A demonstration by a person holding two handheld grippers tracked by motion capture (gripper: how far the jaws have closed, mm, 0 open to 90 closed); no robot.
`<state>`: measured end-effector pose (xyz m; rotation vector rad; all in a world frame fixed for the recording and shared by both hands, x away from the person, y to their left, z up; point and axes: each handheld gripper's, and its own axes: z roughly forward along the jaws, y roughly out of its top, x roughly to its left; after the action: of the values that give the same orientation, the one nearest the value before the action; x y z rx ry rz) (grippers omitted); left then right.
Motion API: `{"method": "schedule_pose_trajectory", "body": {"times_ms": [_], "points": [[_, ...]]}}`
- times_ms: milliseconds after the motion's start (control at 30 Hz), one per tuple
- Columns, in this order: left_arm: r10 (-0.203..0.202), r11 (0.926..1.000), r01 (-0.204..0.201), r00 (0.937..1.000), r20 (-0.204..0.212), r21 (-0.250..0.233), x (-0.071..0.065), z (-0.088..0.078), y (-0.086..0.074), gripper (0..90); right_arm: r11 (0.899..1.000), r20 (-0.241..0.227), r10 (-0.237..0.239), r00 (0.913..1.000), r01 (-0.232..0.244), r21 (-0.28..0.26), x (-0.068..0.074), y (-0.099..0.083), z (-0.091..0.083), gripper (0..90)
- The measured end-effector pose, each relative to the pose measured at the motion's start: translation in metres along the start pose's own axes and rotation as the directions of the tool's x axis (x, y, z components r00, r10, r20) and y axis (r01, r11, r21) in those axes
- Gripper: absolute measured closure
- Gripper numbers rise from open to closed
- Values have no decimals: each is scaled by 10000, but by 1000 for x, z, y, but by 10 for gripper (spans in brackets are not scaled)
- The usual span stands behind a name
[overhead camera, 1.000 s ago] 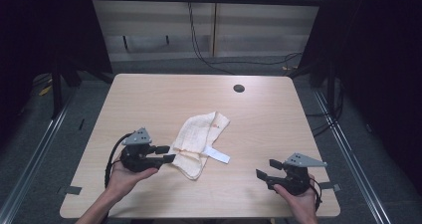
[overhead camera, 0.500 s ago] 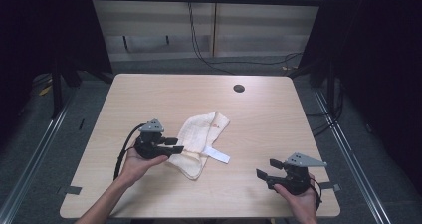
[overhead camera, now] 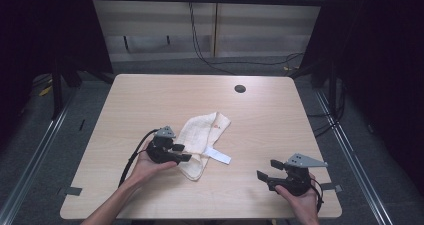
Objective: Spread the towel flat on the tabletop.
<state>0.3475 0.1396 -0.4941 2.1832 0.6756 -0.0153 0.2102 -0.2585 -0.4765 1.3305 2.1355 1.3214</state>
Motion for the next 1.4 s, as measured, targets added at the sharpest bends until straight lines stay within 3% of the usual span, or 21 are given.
{"method": "schedule_pose_trajectory", "body": {"times_ms": [100,167,267,400,467,567,600,633,833,1000,1133,1267,1333,1400], "points": [[315,9994,-314,9995,-63,156,-5,4,0,405,9999,-8,-68,10000,68,116,2,0,1,259],[234,9996,-234,9997,-28,142,-5,6,-1,393,9997,-72,-109,9999,110,210,2,-1,2,251],[497,9986,-503,9981,362,174,-5,7,-3,355,9997,-144,-103,9998,107,238,2,-1,2,244],[790,9967,-793,9967,202,160,-7,8,-5,355,9999,-267,-120,9996,123,118,3,-1,0,232],[1202,9925,-1199,9927,-116,225,-11,9,-6,373,9996,-348,-133,9993,142,260,3,-2,2,224],[2018,9793,-2001,9766,-742,298,-17,10,-9,445,9992,-370,-168,9992,181,354,4,-2,3,217],[2042,9789,-2029,9747,-907,234,-17,9,-10,465,9991,-365,-167,9992,182,388,4,-2,3,217],[1908,9816,-1909,9771,-943,81,-17,9,-11,504,9989,-355,-191,9992,206,430,4,-2,3,217],[1895,9819,-1882,9760,-1074,226,-14,7,-11,652,9973,-396,-120,9991,149,726,4,-3,7,216],[1445,9895,-1448,9841,-1036,45,-8,6,-11,832,9959,-436,-136,9990,175,892,5,-3,10,217],[1339,9910,-1327,9867,-922,194,-7,4,-11,856,9956,-435,-152,9989,192,922,6,-3,10,216],[1285,9916,-1275,9904,-508,233,-9,1,-12,861,9954,-384,-114,9992,150,951,5,-3,10,216],[1412,9894,-1399,9894,-340,396,-11,-1,-13,861,9952,-379,-89,9992,126,970,4,-3,10,217],[1268,9911,-1253,9914,-310,448,-14,-3,-13,861,9950,-377,-99,9992,135,985,4,-3,10,224]]}}
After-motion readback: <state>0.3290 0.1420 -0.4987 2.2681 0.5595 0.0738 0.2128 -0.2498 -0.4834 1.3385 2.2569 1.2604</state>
